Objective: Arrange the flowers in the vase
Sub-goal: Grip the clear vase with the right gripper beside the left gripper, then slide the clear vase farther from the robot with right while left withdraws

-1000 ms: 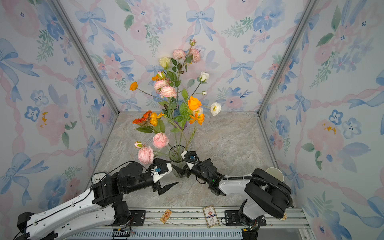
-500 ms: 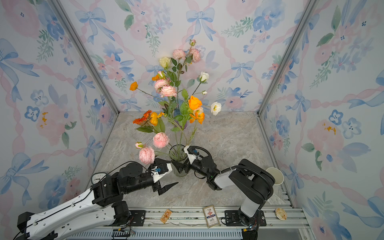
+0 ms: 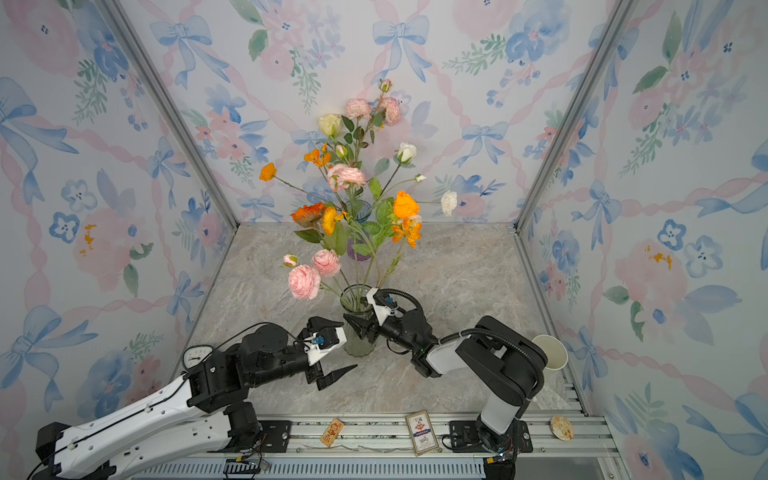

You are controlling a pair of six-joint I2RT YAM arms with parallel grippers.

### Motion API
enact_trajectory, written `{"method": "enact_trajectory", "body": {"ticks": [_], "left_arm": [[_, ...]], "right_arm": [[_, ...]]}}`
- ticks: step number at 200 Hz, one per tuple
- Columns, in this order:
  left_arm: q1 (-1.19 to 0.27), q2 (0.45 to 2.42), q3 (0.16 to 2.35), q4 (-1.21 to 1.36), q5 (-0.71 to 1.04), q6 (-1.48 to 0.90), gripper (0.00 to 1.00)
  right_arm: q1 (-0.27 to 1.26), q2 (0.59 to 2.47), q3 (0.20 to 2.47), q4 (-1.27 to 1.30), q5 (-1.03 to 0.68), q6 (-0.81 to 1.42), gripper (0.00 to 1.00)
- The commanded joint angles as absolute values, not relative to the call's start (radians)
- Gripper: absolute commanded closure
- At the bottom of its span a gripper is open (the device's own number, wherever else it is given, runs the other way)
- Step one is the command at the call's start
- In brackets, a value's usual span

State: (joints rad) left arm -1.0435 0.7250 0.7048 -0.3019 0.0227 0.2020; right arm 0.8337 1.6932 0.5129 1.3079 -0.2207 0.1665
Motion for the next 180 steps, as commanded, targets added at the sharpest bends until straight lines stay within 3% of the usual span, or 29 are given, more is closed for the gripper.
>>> {"method": "enact_trajectory", "body": {"ticks": [1, 75, 180], "left_arm": [[-1.034, 0.743, 0.715, -0.302, 0.027, 0.227, 0.02], [-1.033, 0.802, 0.739, -0.298, 0.038, 0.245, 0.02], [-1.032, 0.849, 0.752, -0.278, 0.052, 0.265, 0.02]], "right_arm": [[0.844, 1.595, 0.500, 1.345, -0.216, 0.125, 0.41], [0.900, 1.234, 0.495, 0.981, -0.066, -0.122, 0.55], [0.743, 0.788, 0.661, 0.475, -0.046, -0.123, 0.62]]}}
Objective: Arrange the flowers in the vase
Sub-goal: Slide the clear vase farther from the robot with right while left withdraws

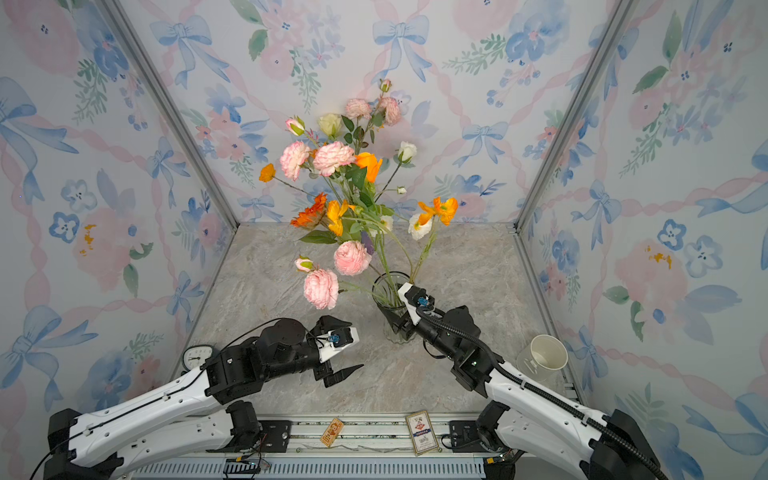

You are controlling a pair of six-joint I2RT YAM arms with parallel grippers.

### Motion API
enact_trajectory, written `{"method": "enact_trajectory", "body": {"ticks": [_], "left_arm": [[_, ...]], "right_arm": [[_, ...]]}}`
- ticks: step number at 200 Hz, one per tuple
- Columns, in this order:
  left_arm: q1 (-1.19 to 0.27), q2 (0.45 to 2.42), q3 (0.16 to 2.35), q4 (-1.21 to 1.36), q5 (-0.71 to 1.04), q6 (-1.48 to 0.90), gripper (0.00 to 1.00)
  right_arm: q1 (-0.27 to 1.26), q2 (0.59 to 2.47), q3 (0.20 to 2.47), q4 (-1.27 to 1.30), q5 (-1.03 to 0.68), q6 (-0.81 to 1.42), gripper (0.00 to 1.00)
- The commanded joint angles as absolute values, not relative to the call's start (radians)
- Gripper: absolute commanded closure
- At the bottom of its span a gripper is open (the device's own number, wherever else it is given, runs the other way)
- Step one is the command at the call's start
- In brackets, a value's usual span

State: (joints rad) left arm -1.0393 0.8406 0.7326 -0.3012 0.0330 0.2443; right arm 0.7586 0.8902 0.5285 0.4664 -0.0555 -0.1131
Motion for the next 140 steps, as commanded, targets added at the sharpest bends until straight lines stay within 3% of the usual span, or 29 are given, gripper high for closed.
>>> {"method": "enact_trajectory", "body": {"ticks": [1, 77, 112, 140], "left_arm": [[-1.032, 0.850, 0.751, -0.276, 0.052, 0.266, 0.02], [-1.023, 0.903, 0.754, -0.235, 0.080, 0.289, 0.02], [-1.017, 0.937, 0.764, -0.223, 0.096, 0.302, 0.02], [-1.003, 0.953, 0.765, -0.219, 0.109, 0.308, 0.02]], "right_arm": [[0.743, 0.786, 0.662, 0.473, -0.045, -0.124, 0.62], [0.652, 0.609, 0.796, 0.216, 0.197, -0.140, 0.69], [0.541, 0.629, 0.801, 0.286, 0.301, -0.156, 0.70], [0.401, 0.711, 0.834, 0.352, 0.269, -0.122, 0.70]]}}
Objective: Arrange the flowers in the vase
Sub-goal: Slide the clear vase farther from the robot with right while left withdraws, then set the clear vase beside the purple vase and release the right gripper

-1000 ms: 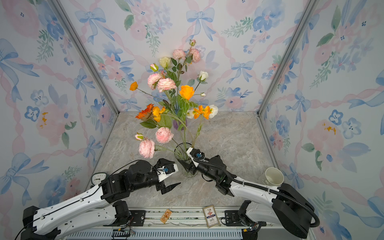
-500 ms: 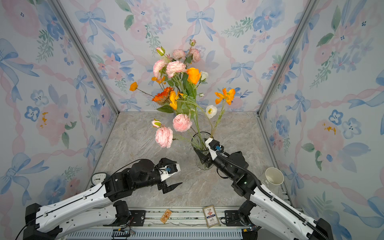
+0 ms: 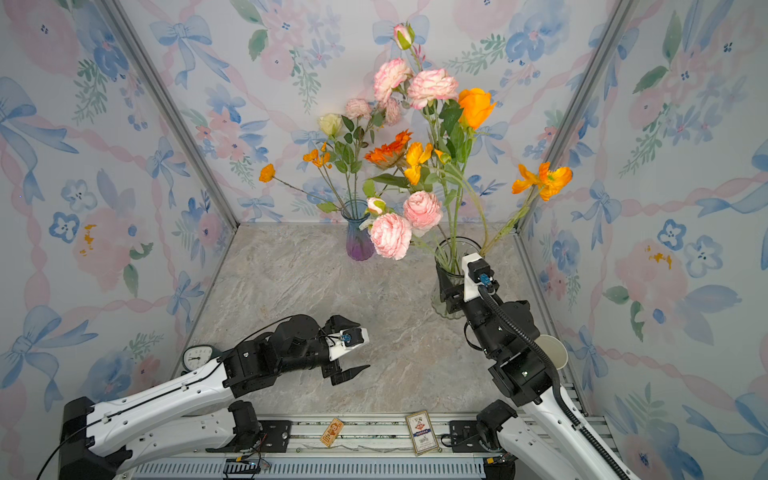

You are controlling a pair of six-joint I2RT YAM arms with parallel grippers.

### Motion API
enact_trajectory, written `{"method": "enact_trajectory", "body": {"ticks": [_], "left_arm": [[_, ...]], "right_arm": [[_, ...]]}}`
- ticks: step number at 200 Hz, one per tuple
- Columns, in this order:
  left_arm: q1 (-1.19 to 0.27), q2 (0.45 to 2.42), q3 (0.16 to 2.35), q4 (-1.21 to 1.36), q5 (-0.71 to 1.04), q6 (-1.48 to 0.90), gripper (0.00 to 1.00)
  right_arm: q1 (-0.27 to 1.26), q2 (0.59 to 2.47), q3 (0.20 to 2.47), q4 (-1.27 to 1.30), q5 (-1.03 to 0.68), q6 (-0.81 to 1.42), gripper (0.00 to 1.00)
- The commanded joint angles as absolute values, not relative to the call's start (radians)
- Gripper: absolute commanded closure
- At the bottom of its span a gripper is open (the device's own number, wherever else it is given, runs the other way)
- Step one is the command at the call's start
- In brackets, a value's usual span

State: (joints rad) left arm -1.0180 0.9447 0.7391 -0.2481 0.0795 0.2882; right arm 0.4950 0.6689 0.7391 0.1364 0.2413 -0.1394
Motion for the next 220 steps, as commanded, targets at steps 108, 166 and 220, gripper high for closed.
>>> {"method": "enact_trajectory", "body": {"ticks": [108, 166, 220], "left_arm": [[-0.944, 1.180, 0.965, -0.113, 0.309, 0.412, 0.02], [-0.937, 1.315, 1.030, 0.014, 0.227, 0.457, 0.02], [-0.877, 1.342, 1.012, 0.079, 0.205, 0.465, 0.02]], "right_arm": [[0.110, 1.165, 0.811, 0.871, 0.106, -0.026, 0.73], [0.098, 1.544, 0.887, 1.201, 0.094, -0.006, 0.76], [0.100, 1.790, 1.007, 1.305, 0.115, -0.038, 0.78]]}}
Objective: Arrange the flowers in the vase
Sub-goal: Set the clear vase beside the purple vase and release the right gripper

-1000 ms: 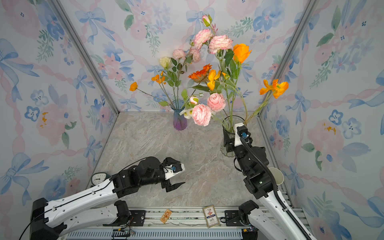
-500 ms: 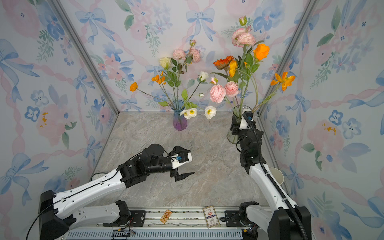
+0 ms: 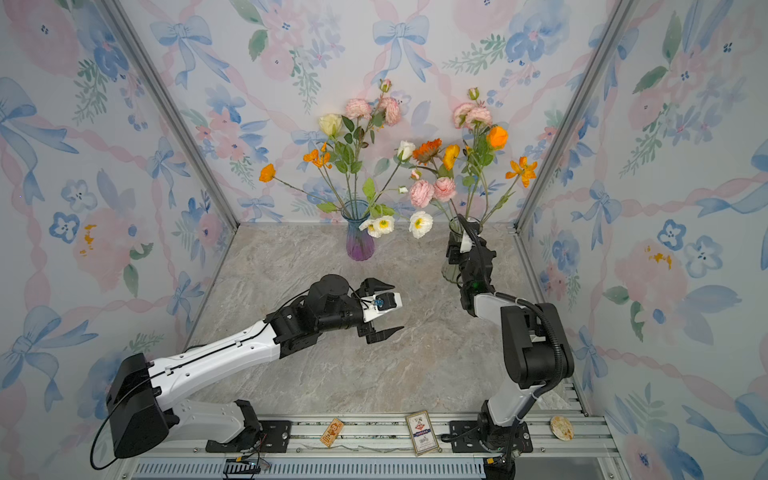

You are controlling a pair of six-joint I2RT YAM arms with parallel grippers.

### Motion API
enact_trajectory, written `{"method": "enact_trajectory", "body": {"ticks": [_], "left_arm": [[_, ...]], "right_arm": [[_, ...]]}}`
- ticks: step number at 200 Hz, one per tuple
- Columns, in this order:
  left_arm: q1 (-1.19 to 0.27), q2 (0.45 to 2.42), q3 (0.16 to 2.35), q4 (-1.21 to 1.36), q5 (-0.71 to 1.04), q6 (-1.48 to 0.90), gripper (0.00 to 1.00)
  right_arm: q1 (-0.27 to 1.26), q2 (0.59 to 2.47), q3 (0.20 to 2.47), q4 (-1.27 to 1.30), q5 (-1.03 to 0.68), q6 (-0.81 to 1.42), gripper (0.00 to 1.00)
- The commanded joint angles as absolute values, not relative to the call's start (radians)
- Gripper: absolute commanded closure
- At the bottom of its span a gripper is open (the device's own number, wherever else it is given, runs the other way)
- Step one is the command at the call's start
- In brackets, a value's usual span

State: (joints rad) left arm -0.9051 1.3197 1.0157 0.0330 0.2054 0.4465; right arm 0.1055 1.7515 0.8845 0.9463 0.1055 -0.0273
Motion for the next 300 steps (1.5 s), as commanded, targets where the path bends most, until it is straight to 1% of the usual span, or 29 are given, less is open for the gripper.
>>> {"method": "enact_trajectory", "body": {"ticks": [1, 31, 64, 139, 167, 180, 203, 214, 222, 231, 239, 262, 273, 293, 300], "left_arm": [[-0.877, 1.342, 1.012, 0.080, 0.205, 0.466, 0.02], [-0.852, 1.344, 0.999, 0.080, 0.223, 0.468, 0.02], [-0.826, 1.358, 0.994, 0.093, 0.250, 0.465, 0.02], [-0.786, 1.358, 0.976, 0.115, 0.302, 0.454, 0.02], [-0.779, 1.346, 0.971, 0.116, 0.310, 0.453, 0.02], [-0.777, 1.342, 0.968, 0.116, 0.311, 0.451, 0.02], [-0.776, 1.341, 0.966, 0.117, 0.320, 0.447, 0.02], [-0.777, 1.337, 0.966, 0.116, 0.325, 0.445, 0.02], [-0.776, 1.335, 0.966, 0.116, 0.328, 0.443, 0.02], [-0.776, 1.334, 0.966, 0.117, 0.331, 0.442, 0.02], [-0.776, 1.332, 0.968, 0.116, 0.335, 0.439, 0.02], [-0.777, 1.326, 0.968, 0.115, 0.343, 0.432, 0.02], [-0.776, 1.321, 0.968, 0.116, 0.346, 0.427, 0.02], [-0.777, 1.312, 0.969, 0.117, 0.348, 0.412, 0.02], [-0.776, 1.310, 0.970, 0.117, 0.348, 0.406, 0.02]], "right_arm": [[0.100, 1.795, 1.009, 1.308, 0.116, -0.038, 0.78], [0.113, 1.915, 1.096, 1.352, 0.149, -0.062, 0.79], [0.136, 2.013, 1.194, 1.338, 0.170, -0.081, 0.79], [0.152, 2.145, 1.281, 1.323, 0.213, -0.082, 0.78], [0.160, 2.163, 1.288, 1.327, 0.231, -0.083, 0.77], [0.161, 2.170, 1.286, 1.330, 0.249, -0.072, 0.70], [0.169, 2.168, 1.259, 1.341, 0.279, -0.067, 0.45], [0.172, 2.160, 1.240, 1.348, 0.293, -0.067, 0.29], [0.174, 2.153, 1.225, 1.348, 0.300, -0.069, 0.22], [0.175, 2.143, 1.208, 1.347, 0.306, -0.069, 0.19], [0.175, 2.132, 1.191, 1.343, 0.313, -0.065, 0.13], [0.178, 2.103, 1.134, 1.340, 0.325, -0.054, 0.08], [0.180, 2.090, 1.104, 1.346, 0.328, -0.052, 0.04], [0.190, 2.059, 1.042, 1.344, 0.343, -0.050, 0.00], [0.194, 2.045, 1.020, 1.344, 0.348, -0.048, 0.03]]}}
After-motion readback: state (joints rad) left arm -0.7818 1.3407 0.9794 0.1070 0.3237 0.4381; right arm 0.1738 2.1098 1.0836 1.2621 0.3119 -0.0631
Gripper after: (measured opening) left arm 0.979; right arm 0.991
